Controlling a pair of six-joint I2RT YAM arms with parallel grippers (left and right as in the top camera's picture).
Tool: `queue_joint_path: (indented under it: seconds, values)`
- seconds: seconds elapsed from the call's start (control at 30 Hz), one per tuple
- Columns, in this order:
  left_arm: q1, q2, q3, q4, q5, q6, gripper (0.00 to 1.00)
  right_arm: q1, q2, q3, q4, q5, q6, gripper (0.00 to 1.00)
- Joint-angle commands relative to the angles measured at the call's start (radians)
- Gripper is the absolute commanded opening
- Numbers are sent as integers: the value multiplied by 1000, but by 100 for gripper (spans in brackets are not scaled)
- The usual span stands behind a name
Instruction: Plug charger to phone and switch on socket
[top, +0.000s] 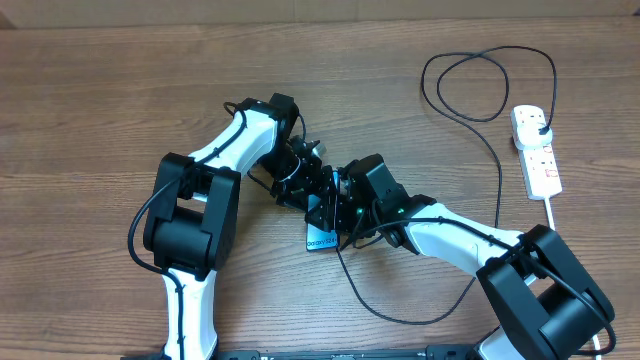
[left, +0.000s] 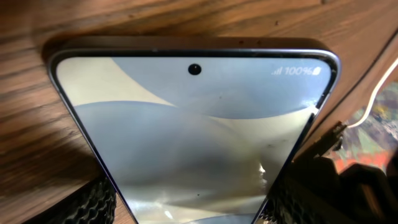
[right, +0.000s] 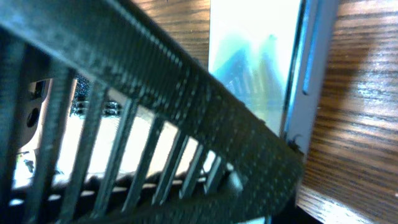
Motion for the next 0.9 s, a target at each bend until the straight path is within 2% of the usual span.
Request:
queue_joint_path:
  seconds: [0.0, 0.17, 0.33, 0.4, 0.5, 0.63, 0.73, 0.77, 0.8, 0.87]
  values:
    - [-9, 24, -18, -9, 132, 66, 67, 0, 0, 6, 20, -6, 3, 49]
    - [-9, 24, -18, -8, 132, 66, 68, 0, 0, 6, 20, -5, 3, 38]
    - [-9, 24, -18, -4, 129, 66, 69, -2, 0, 7, 21, -5, 3, 20]
    - [-9, 24, -18, -4, 129, 66, 71, -5, 0, 7, 23, -6, 3, 13]
    - [-9, 24, -18, -4, 129, 67, 80, -17, 0, 7, 23, -23, 3, 4]
    - [-9, 24, -18, -6, 141, 71, 85, -62, -5, 7, 24, -125, 3, 4]
    - [-8, 24, -18, -10, 239, 130, 85, -118, -18, 8, 27, -212, -5, 4]
    - [-8, 24, -17, -10, 302, 163, 86, -138, -23, 8, 31, -246, -14, 4]
    - [-5, 23, -16, -9, 424, 235, 86, -167, -31, 8, 60, -323, -43, 4]
    - [2, 23, -16, -5, 550, 306, 87, -190, -34, 8, 116, -423, -49, 4]
